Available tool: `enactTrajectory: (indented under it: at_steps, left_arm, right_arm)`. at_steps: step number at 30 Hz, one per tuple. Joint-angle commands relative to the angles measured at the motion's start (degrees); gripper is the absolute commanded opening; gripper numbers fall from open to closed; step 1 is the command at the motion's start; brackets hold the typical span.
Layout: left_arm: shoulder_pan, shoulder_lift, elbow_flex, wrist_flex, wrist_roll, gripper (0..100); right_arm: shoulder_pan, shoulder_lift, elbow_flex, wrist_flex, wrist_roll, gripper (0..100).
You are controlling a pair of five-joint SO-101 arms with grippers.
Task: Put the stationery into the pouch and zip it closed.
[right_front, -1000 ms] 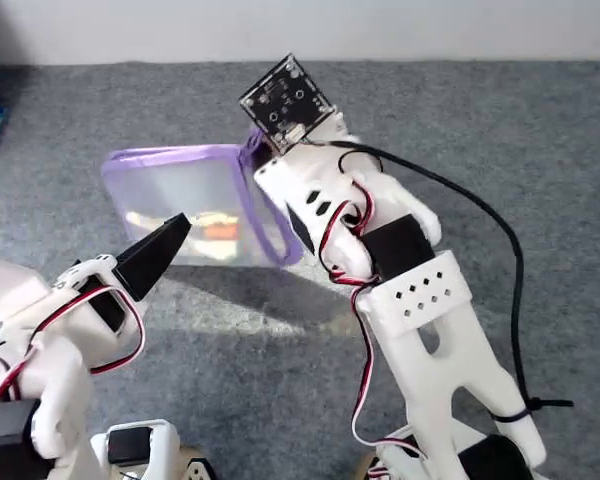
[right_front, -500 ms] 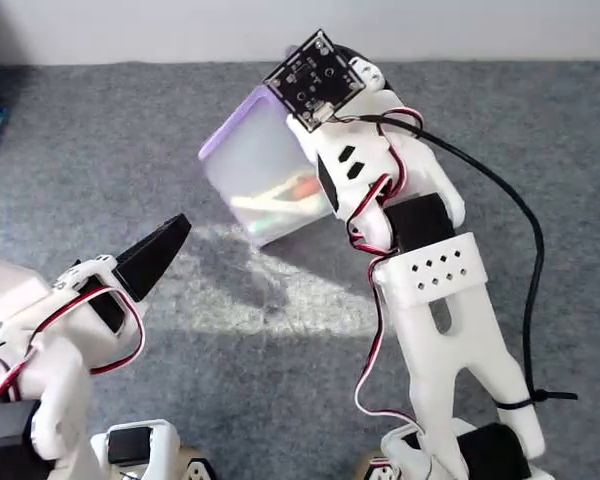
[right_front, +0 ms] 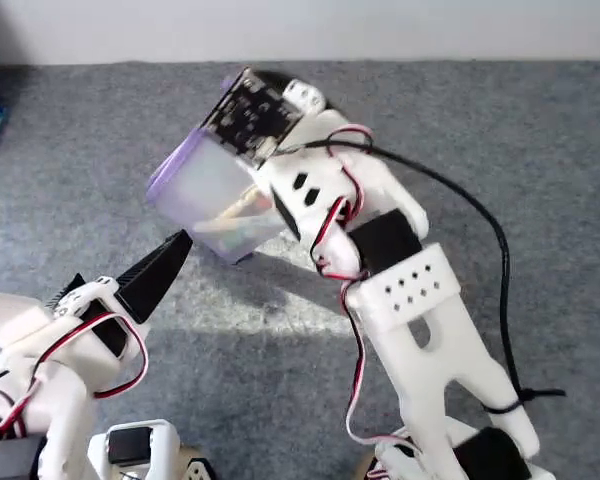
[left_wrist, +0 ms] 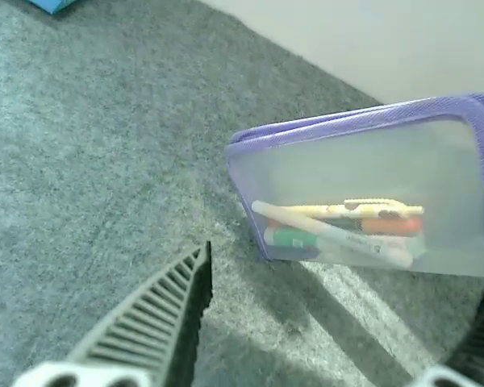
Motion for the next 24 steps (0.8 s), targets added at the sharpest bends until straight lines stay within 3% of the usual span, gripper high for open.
enactTrajectory:
  at_steps: [1, 12, 17, 24]
  left_arm:
    - [-0.4, -0.6, 0.0, 1.1, -2.4, 47]
    - [0.0, -0.7, 0.0, 1.1, -13.2, 47]
    - [0.0, -1.1, 2.7, 1.0, -15.3, 47]
    - [-0.4, -1.2, 4.6, 1.0, -15.3, 47]
  right_arm:
    - [-2.2, -6.3, -3.8, 10.1, -1.3, 0.8]
    - [-5.2, -13.9, -3.7, 31.9, -4.0, 0.8]
    - [-5.1, -13.8, -3.3, 31.0, -4.0, 0.8]
    - [-0.1, -14.3, 2.5, 20.8, -4.1, 0.8]
